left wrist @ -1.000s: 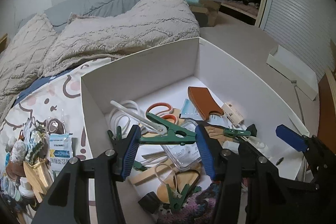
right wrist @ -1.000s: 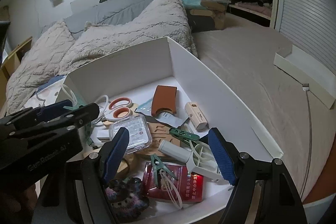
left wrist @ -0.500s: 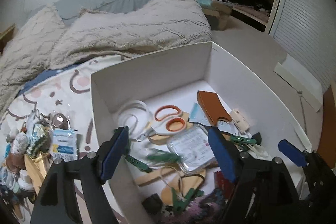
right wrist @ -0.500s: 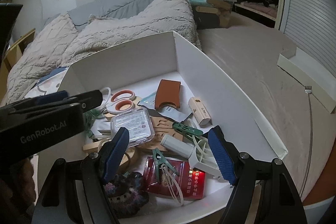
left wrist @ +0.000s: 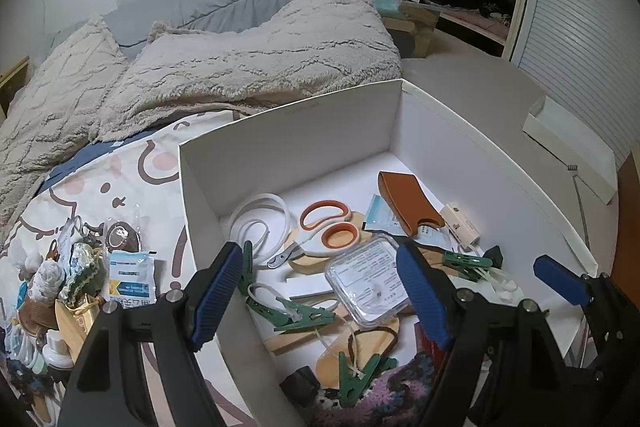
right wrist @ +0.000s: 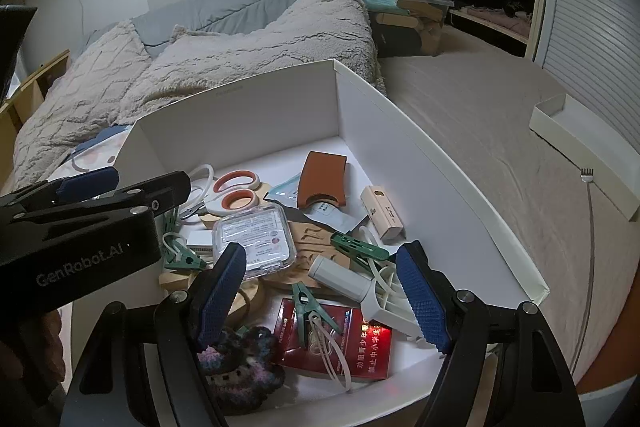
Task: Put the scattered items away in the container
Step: 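Withdraw both tools from the white box back over the bed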
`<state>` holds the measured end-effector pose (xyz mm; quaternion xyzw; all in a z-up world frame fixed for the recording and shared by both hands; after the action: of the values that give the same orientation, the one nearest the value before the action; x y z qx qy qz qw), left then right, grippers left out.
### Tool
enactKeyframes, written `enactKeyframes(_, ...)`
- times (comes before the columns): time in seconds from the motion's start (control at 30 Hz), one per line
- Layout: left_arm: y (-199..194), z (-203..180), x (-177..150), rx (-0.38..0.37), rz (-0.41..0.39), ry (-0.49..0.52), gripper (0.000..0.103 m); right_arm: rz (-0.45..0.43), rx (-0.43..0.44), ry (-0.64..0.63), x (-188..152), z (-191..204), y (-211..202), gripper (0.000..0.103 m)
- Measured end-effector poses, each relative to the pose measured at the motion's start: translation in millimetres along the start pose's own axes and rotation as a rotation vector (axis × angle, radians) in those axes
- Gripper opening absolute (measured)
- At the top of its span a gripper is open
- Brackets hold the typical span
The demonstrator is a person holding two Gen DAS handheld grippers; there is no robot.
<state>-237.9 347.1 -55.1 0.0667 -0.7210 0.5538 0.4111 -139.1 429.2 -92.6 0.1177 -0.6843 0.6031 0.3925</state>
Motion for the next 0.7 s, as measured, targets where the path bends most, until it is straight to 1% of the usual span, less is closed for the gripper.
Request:
enactKeyframes(0.17, -7, 3, 0, -0.007, -0.017, 0.004, 0.079, -0.007, -0.004, -0.006, 1, 0, -2, 0.078)
enactKeyframes(0.33, -18, 13, 1, -0.014, -0.042, -0.013, 0.079, -0.024, -0.001, -0.007, 2, 1, -5, 0.078)
enactKeyframes(0.47, -24, 20, 0, -0.02, -0.055, -0.018, 0.079, -0.039, -0.023, 0.002, 5, -2, -7, 0.078)
enactKeyframes(0.53, -27, 22, -1, -0.009, -0.063, -0.01, 0.08, -0.05, -0.04, 0.002, 6, -4, -8, 0.078)
enactKeyframes(0.6, -30, 24, -3, 0.005, -0.076, 0.0, 0.087, -0.059, -0.053, -0.003, 7, -5, -9, 0.078)
enactKeyframes(0.7, -36, 30, -6, 0.022, -0.106, 0.007, 0.093, -0.07, -0.054, 0.012, 8, -9, -11, 0.078)
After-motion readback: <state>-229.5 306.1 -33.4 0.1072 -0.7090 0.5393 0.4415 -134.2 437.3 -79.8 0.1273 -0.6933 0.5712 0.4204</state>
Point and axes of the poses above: each gripper's, at about its wrist camera, not at the fingertips, and y roughly the way its jaws point, z to its left, x to its top, the point moved 4 cm from there along y, roughly the way its jaws point, and after that the axes turned 2 degrees about -x, right-handed, at the moved point
